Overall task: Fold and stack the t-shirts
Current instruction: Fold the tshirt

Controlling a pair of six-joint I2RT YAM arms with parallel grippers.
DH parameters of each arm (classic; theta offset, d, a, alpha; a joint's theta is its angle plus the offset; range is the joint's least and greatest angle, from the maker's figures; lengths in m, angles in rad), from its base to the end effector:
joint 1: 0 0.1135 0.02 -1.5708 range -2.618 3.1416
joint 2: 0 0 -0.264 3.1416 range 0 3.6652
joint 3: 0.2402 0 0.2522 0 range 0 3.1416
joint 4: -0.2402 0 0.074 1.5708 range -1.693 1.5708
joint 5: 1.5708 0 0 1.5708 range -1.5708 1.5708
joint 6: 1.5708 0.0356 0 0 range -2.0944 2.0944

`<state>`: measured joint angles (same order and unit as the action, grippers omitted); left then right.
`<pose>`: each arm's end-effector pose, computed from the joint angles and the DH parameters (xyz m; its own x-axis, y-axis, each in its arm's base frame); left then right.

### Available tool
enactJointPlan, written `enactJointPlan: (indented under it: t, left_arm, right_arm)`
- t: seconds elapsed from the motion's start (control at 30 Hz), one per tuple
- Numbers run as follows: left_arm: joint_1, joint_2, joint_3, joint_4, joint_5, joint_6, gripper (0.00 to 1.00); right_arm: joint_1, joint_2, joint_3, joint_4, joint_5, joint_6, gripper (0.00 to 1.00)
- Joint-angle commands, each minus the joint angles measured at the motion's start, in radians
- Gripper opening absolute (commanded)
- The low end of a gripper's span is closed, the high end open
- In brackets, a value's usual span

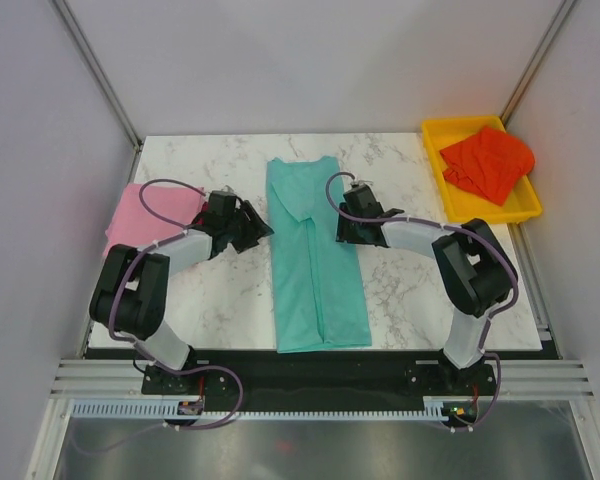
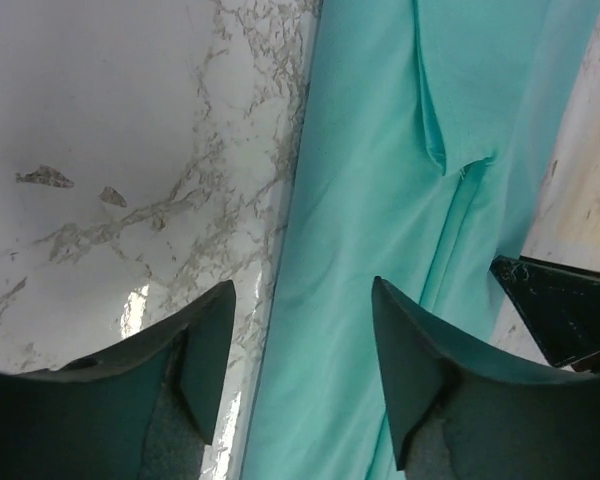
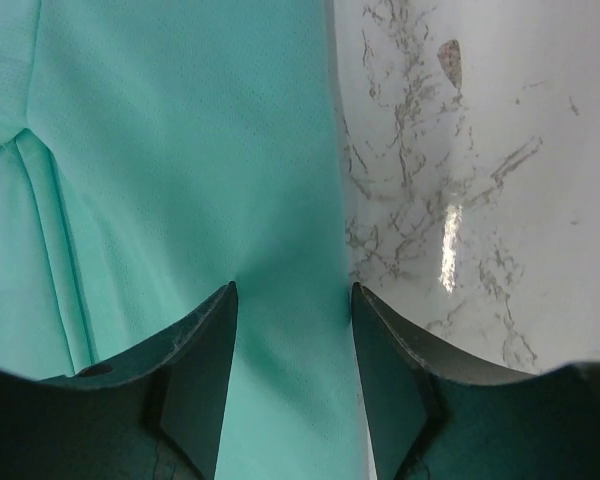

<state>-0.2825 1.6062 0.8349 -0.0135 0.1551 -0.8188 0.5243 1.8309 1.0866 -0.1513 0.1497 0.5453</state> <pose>0.3097 -0.0956 0.1724 -0.7414 -0.5361 -0.4036 -0.2358 0.7712 -0.5913 0.3290 0.1841 0.1616 -0.7926 0.1341 -0.5948 -0.0037 0.9744 0.2247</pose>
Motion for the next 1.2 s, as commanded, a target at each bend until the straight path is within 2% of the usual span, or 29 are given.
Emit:
enactJointPlan:
  t: [0.0,0.07,0.23,0.33,0.37,0.43,0.47,0.5,0.77,0.83,0.87,0.9,0.93,0.97,1.03,1.17]
  left_arm:
    - [-0.018,0.063,0.018,0.09,-0.029,0.018,0.62]
    - [-0.021,0.125,0.024,0.122,-0.011,0.015,0.56]
    - [-0.027,0.215,0.055,0.149,-0.02,0.026,0.5]
    - [-0.027,0.244,0.076,0.145,-0.034,0.036,0.4]
    - [-0.027,0.264,0.09,0.142,-0.034,0.041,0.32]
    - [-0.027,0.282,0.111,0.127,-0.032,0.041,0.25]
    - [-0.026,0.3,0.136,0.121,-0.031,0.044,0.11]
    - [-0.026,0.314,0.151,0.116,-0.032,0.046,0.04]
    - [-0.015,0.402,0.323,0.02,-0.085,0.078,0.02]
    - [-0.004,0.419,0.348,-0.005,-0.068,0.084,0.06]
    - [-0.003,0.42,0.362,-0.005,-0.052,0.111,0.22]
    - [-0.004,0.417,0.365,-0.003,-0.06,0.125,0.33]
    - [-0.006,0.391,0.342,-0.005,-0.075,0.122,0.61]
    - [-0.006,0.37,0.32,0.009,-0.09,0.116,0.71]
    - [-0.006,0.312,0.264,0.015,-0.097,0.106,0.84]
    - [-0.027,0.227,0.161,0.063,-0.066,0.084,0.9]
  right_arm:
    - [-0.007,0.033,0.067,0.048,0.004,-0.039,0.56]
    - [-0.009,0.042,0.072,0.05,0.013,-0.045,0.56]
    - [-0.014,0.064,0.088,0.056,0.011,-0.054,0.49]
    - [-0.018,0.083,0.107,0.061,0.001,-0.054,0.44]
    - [-0.023,0.096,0.113,0.059,-0.002,-0.053,0.41]
    - [-0.026,0.111,0.133,0.061,-0.016,-0.047,0.35]
    - [-0.036,0.126,0.139,0.061,-0.021,-0.045,0.33]
    - [-0.041,0.133,0.145,0.061,-0.022,-0.042,0.3]
    - [-0.087,0.22,0.229,0.059,-0.059,-0.015,0.29]
    - [-0.09,0.231,0.257,0.059,-0.059,-0.013,0.4]
    - [-0.09,0.232,0.263,0.059,-0.058,-0.012,0.45]
    - [-0.09,0.228,0.262,0.062,-0.055,-0.01,0.49]
    - [-0.09,0.209,0.253,0.084,-0.058,-0.01,0.5]
    - [-0.09,0.194,0.239,0.099,-0.064,-0.008,0.51]
    - [-0.09,0.133,0.188,0.127,-0.068,-0.002,0.54]
    - [-0.086,-0.01,0.075,0.144,-0.078,0.01,0.57]
